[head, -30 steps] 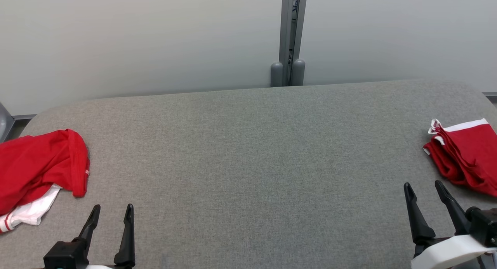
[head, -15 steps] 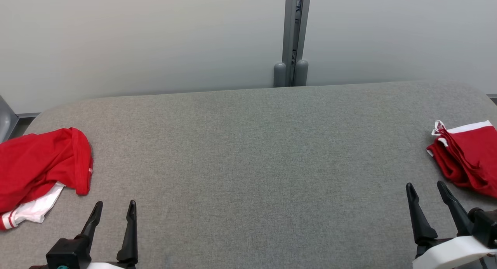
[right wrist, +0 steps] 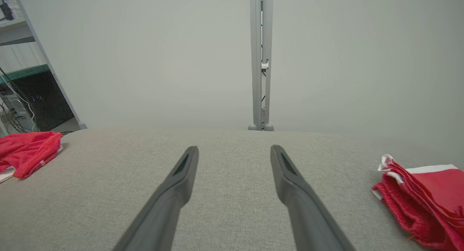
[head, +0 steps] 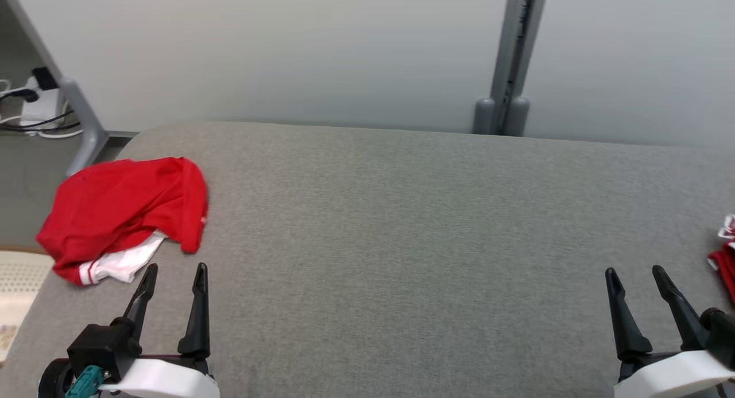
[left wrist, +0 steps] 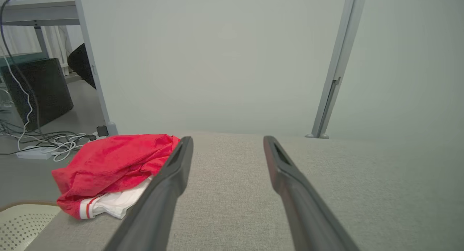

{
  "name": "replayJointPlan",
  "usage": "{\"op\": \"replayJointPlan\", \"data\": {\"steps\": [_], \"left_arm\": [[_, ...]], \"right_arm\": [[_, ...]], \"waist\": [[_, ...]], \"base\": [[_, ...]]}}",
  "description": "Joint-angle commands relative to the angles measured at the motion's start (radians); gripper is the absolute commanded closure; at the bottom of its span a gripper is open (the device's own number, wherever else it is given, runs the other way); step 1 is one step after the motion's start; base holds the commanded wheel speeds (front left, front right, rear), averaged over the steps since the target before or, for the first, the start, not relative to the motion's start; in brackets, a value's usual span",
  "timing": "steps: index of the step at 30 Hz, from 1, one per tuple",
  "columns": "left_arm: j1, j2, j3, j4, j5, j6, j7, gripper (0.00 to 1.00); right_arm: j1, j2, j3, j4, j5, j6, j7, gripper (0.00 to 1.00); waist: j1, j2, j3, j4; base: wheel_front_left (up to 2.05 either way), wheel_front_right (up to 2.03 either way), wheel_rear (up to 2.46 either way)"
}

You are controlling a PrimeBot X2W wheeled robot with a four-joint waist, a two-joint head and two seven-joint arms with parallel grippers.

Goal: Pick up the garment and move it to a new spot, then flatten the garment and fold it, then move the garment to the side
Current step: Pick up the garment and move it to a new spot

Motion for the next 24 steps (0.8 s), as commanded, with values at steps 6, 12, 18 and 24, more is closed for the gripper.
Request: {"op": "replayJointPlan", "data": {"steps": [6,12,18,24], "left_arm": [[-0.044,0.019,0.011,0.049,-0.030,-0.071,-0.040,0.00],[-0.065,0.021,0.006,0.082,-0.038,-0.128,-0.063,0.00],[-0.095,0.015,0.005,0.123,-0.029,-0.157,-0.077,0.00],[-0.109,0.011,0.003,0.152,-0.019,-0.168,-0.081,0.00]], "right_arm": [[0.014,0.013,0.000,-0.015,-0.003,0.000,0.003,0.00],[0.022,0.022,-0.007,-0.018,-0.004,0.000,-0.001,0.00],[0.032,0.031,-0.015,-0.021,-0.011,0.000,0.002,0.00],[0.030,0.036,-0.012,-0.019,-0.013,0.000,0.004,0.00]], "waist": [[0.0000,0.0000,-0.009,0.169],[0.0000,0.0000,-0.016,0.241],[0.0000,0.0000,-0.023,0.294],[0.0000,0.0000,-0.025,0.307]], "base": [[0.00,0.00,0.00],[0.00,0.00,0.00],[0.00,0.00,0.00],[0.00,0.00,0.00]]}}
